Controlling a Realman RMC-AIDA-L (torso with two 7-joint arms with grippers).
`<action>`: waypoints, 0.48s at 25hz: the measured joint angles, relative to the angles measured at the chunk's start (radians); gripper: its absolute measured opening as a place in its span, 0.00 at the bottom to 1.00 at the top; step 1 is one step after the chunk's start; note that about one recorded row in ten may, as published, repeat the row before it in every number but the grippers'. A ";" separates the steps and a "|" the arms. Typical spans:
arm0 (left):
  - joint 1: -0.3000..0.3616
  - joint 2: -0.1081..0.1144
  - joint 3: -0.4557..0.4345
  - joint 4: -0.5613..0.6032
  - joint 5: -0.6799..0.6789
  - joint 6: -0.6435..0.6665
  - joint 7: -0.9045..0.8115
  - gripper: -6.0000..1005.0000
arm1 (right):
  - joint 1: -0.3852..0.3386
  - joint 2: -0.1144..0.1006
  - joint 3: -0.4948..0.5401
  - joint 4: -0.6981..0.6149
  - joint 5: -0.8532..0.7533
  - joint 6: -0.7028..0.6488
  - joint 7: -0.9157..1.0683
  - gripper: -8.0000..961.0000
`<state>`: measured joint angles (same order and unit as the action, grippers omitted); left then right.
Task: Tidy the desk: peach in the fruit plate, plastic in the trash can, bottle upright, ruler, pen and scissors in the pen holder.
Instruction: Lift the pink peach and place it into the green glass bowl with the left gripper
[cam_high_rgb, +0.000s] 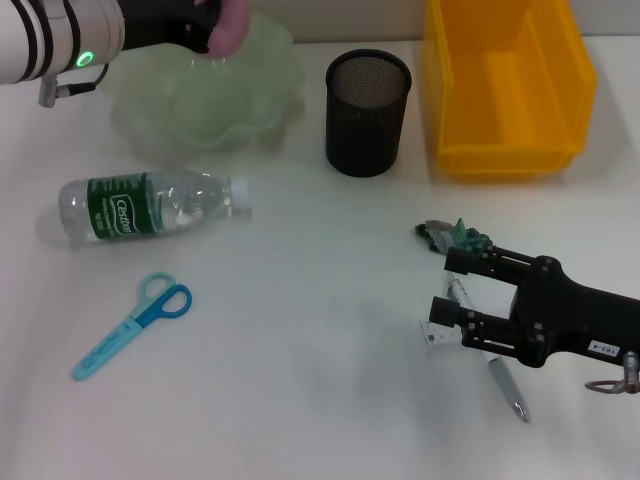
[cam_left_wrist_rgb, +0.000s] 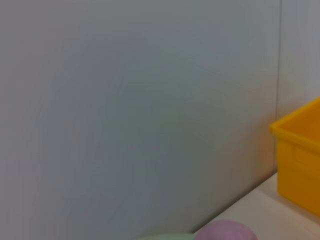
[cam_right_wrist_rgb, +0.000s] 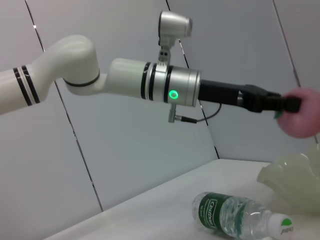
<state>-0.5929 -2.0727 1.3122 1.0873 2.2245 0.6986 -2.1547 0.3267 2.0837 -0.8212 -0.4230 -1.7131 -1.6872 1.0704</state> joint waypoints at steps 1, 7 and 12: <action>-0.001 0.000 0.000 -0.009 0.000 -0.007 0.000 0.07 | 0.000 0.000 0.000 0.000 0.000 -0.001 0.002 0.73; 0.003 0.001 -0.007 -0.018 -0.006 -0.034 -0.001 0.07 | 0.005 0.001 -0.006 0.000 0.000 -0.002 0.011 0.73; 0.007 0.002 -0.011 -0.026 -0.034 -0.039 0.002 0.31 | 0.005 0.001 -0.006 0.000 0.000 -0.002 0.011 0.73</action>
<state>-0.5857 -2.0702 1.3015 1.0609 2.1905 0.6597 -2.1525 0.3315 2.0846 -0.8276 -0.4233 -1.7132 -1.6890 1.0815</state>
